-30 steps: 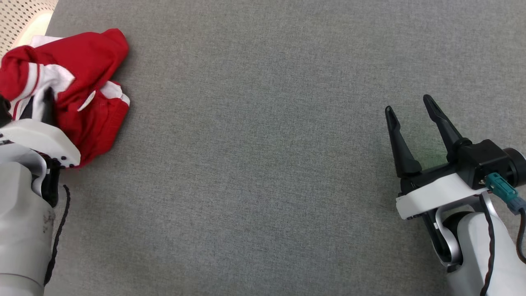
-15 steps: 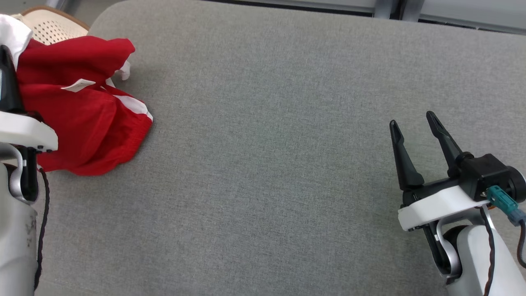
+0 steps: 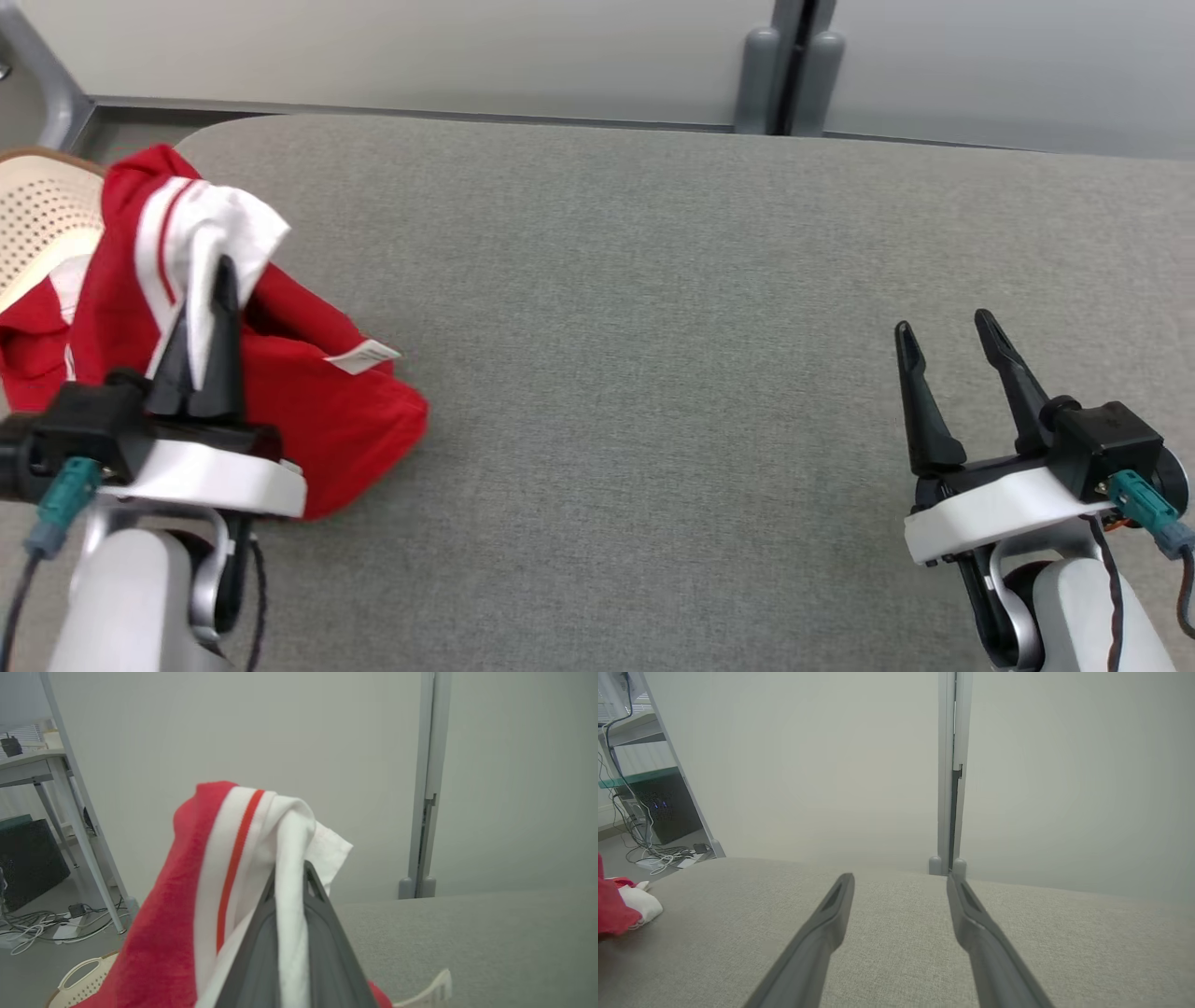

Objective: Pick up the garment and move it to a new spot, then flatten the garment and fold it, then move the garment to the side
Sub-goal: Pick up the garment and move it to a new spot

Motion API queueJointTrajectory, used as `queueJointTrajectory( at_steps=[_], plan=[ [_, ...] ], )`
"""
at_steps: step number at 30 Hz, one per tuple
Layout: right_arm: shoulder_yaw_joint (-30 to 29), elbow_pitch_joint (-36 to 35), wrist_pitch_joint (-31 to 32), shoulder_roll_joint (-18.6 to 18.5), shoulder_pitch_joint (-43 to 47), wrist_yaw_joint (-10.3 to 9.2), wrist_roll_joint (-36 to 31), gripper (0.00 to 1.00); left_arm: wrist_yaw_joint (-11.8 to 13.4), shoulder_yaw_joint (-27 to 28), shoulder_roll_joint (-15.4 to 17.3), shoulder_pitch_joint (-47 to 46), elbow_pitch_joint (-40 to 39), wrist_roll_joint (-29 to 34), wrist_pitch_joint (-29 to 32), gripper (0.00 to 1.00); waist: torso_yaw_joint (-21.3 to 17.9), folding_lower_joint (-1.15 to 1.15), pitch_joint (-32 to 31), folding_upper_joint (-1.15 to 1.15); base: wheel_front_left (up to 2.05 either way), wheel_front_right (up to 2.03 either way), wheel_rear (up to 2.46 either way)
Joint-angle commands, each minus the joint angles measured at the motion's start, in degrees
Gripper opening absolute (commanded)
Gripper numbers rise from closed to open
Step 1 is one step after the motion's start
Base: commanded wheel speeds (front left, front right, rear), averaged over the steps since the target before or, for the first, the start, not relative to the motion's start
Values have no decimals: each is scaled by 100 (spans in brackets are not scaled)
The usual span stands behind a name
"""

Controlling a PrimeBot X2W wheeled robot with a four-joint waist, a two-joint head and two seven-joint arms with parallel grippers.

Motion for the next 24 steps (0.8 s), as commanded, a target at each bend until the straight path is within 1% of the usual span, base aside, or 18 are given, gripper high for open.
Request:
queueJointTrajectory(
  at_steps=[1,4,8,9,10,17,19,22,24],
  plan=[
    [-17,-23,-34,10,40,0,13,100,-3,-106,-62,104,-209,15,84,0,-218,0,-22,0,0,0,0],
    [3,-56,-18,30,-17,-1,52,100,-81,-425,-184,224,-589,38,326,0,-509,0,103,0,0,0,0],
    [20,-96,-53,52,-99,0,71,100,-249,-1069,-386,28,-766,70,516,0,-943,0,315,0,0,0,0],
    [20,-96,-53,52,-99,0,71,100,-249,-1069,-386,28,-766,70,516,0,-943,0,315,0,0,0,0],
    [8,-106,-71,53,-122,-1,69,100,-280,-1229,-396,-64,-751,81,531,0,-1061,0,391,0,0,0,0],
    [52,-16,-247,75,-311,-1,244,100,-394,-2619,-558,-947,-311,153,658,0,-1939,0,927,0,0,0,0],
    [91,42,-338,76,-350,-1,347,100,-397,-3036,-547,-1206,-140,123,684,0,-2173,0,1058,0,0,0,0],
    [139,169,-475,80,-377,0,510,100,-395,-3662,-443,-1550,152,-22,718,0,-2447,0,1221,0,0,0,0],
    [114,263,-563,80,-389,-1,598,100,-396,-4057,-398,-1718,341,-143,734,0,-2539,0,1289,0,0,0,0]
  ],
)
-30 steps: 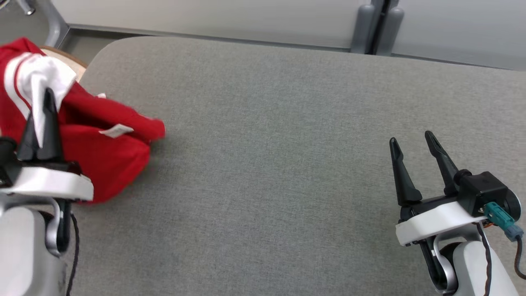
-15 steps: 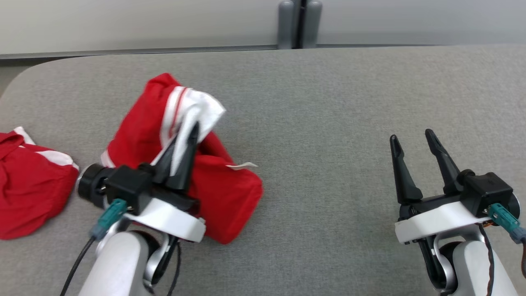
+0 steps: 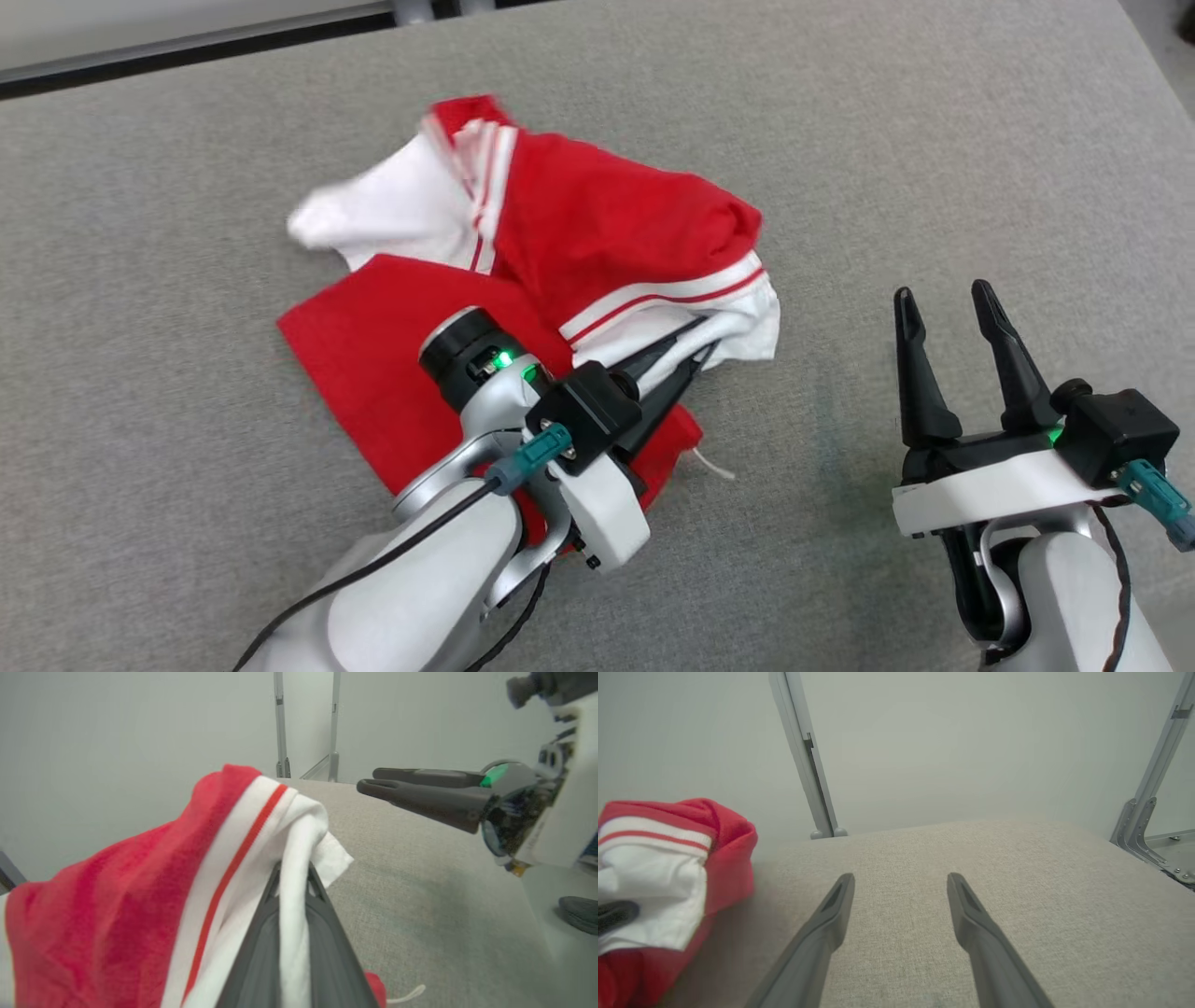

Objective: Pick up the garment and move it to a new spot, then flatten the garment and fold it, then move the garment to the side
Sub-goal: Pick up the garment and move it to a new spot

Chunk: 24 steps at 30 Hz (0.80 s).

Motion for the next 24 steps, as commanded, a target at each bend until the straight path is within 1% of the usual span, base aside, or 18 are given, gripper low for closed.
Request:
queueJointTrajectory(
  at_steps=[1,4,5,6,8,11,12,14,16,21,24],
  plan=[
    [-6,68,-82,-1,-81,0,37,100,-6,-206,76,-165,116,-102,-29,0,-330,0,319,0,0,0,0],
    [-10,173,-183,-3,-113,0,94,100,-6,-677,211,-337,338,-292,-70,0,-338,0,365,0,0,0,0],
    [-5,212,-204,-2,-126,0,116,100,-7,-779,232,-380,383,-356,-114,29,-319,0,366,0,0,0,0],
    [-8,248,-225,-2,-141,0,123,100,-7,-882,257,-410,419,-420,-173,100,-289,0,357,0,0,0,0],
    [-12,289,-259,-3,-168,0,111,100,-7,-1080,325,-453,447,-591,-292,100,-199,0,318,0,0,0,0],
    [-37,350,-263,-3,-210,0,22,100,-7,-1127,376,-455,446,-765,-542,100,-17,0,208,0,0,0,0],
    [-63,378,-230,-7,-214,0,-39,100,7,-1071,395,-368,398,-848,-698,100,108,0,104,0,0,0,0],
    [-77,376,-203,-6,-209,-1,-107,100,116,-917,441,-236,328,-931,-836,100,231,0,-7,0,0,0,0],
    [-97,353,-147,-5,-187,-1,-177,100,279,-696,500,-116,258,-1021,-936,100,355,0,-122,0,0,0,0],
    [-178,230,3,-4,-59,0,-350,100,606,-117,695,182,128,-1197,-1044,100,669,0,-391,0,0,0,0],
    [-192,159,90,-5,22,-1,-412,100,759,274,840,371,119,-1274,-1064,100,815,0,-536,0,0,0,0]
  ],
)
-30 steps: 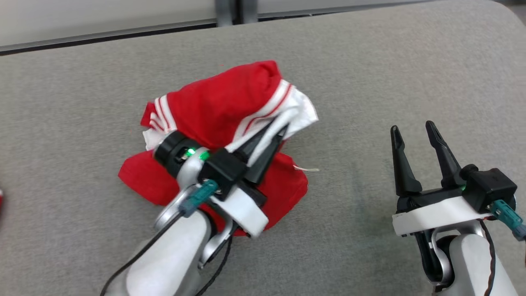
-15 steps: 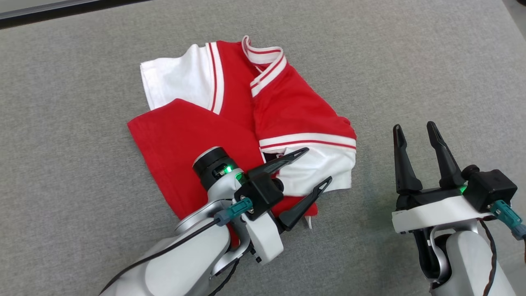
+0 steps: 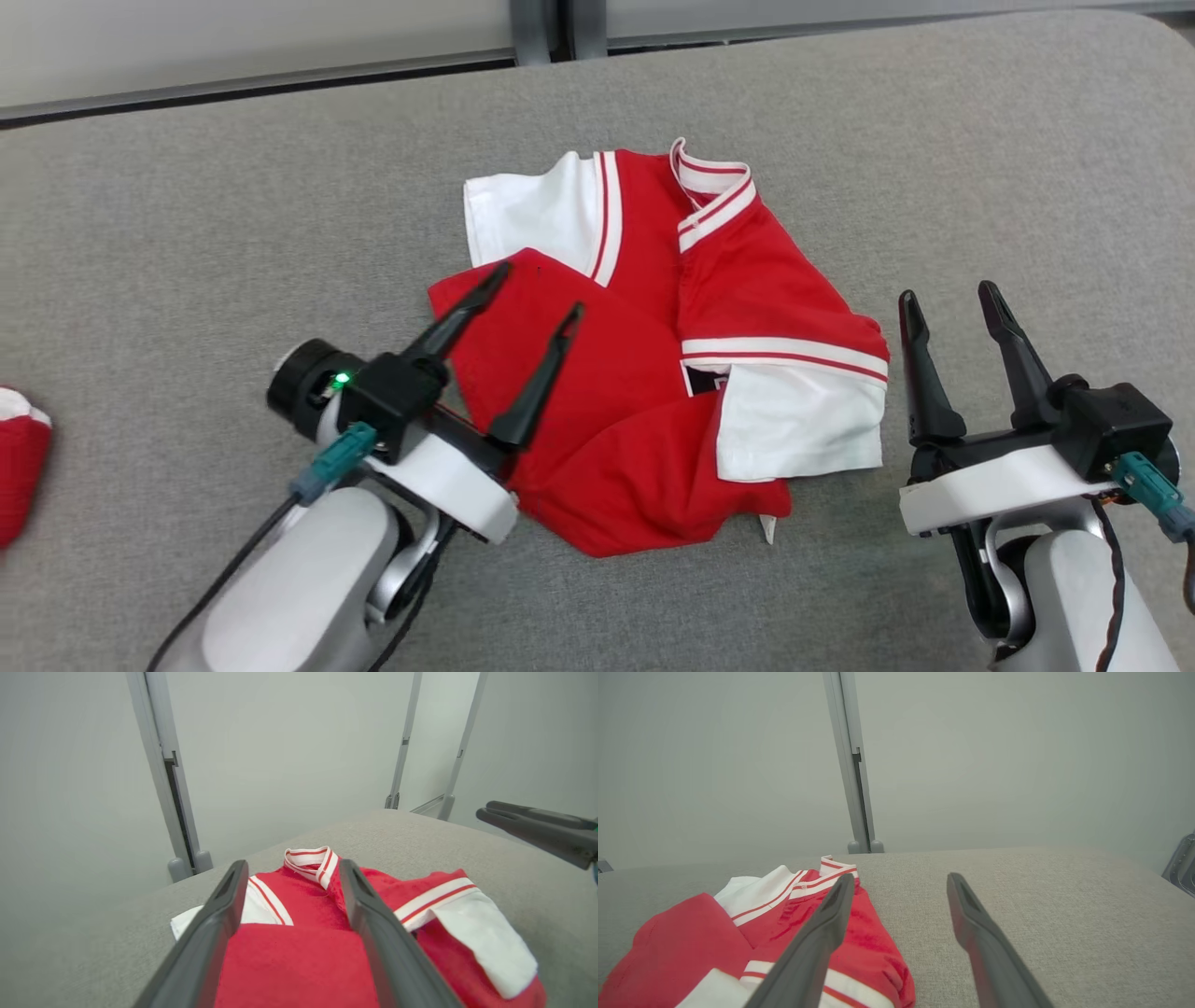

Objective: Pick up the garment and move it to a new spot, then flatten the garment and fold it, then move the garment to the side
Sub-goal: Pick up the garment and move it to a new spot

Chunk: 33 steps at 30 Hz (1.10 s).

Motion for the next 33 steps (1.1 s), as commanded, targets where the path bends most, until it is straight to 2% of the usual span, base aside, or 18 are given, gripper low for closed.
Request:
queueJointTrajectory(
  at_steps=[1,8,13,17,25,33],
  plan=[
    [-5,-55,61,-11,96,-2,-50,100,82,270,77,142,-69,-73,-34,100,217,0,-216,0,0,0,0],
    [-43,-181,242,-12,276,-2,-133,100,219,1313,265,733,-123,-95,-33,100,461,0,-511,0,0,0,0],
    [-60,-279,369,-17,443,-2,-173,100,151,2091,297,1256,-52,-52,-34,100,625,0,-726,0,0,0,0],
    [-54,-333,445,-41,587,-2,-159,100,79,2468,238,1613,-13,40,-35,100,696,0,-890,0,0,0,0],
    [19,-364,584,-81,950,-1,-130,100,-109,2722,67,2151,69,214,-35,100,706,0,-1286,0,0,0,0],
    [-3,-447,712,-82,1306,-1,-128,100,-146,2786,-31,2514,190,355,-36,100,717,0,-1623,0,0,0,0]
  ],
)
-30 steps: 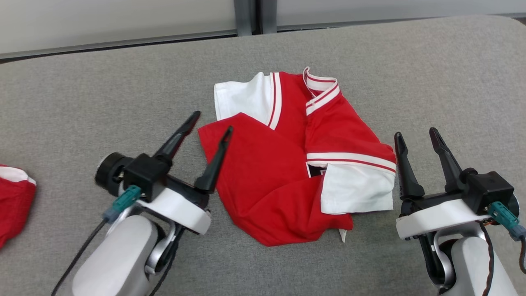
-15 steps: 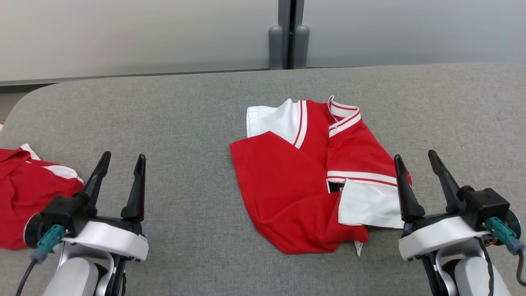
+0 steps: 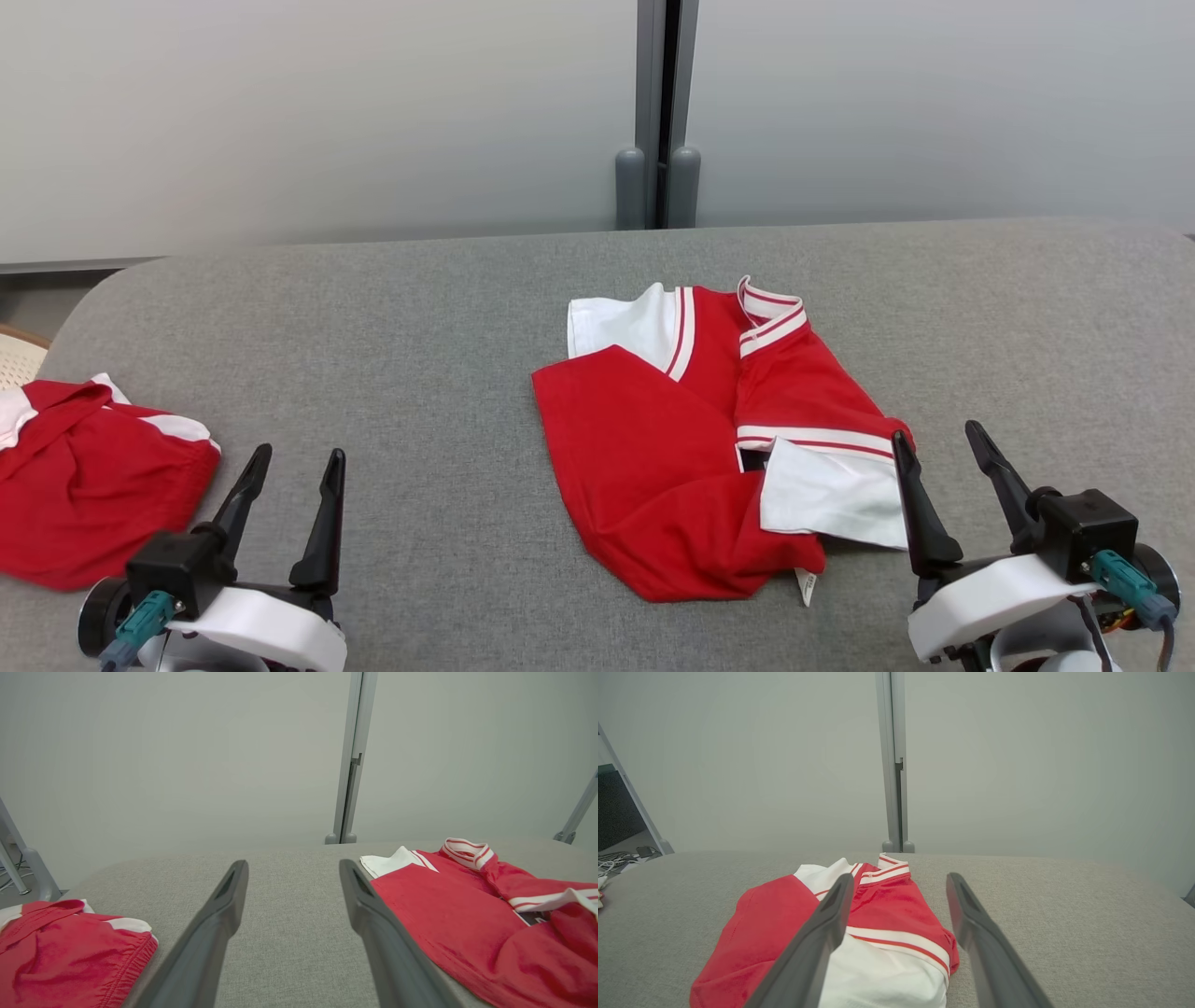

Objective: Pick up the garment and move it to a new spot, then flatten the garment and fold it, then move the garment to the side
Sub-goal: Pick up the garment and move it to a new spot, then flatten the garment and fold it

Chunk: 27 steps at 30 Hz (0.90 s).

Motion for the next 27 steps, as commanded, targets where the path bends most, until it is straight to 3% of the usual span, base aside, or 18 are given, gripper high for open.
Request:
queueJointTrajectory(
  at_steps=[1,27],
  plan=[
    [-15,-44,22,-29,62,-1,7,100,-22,29,14,43,24,58,-27,100,7,0,-53,0,0,0,0],
    [-106,-100,38,21,120,-2,41,100,-142,6,-119,-29,254,195,-26,100,-4,0,-89,0,0,0,0]
  ],
)
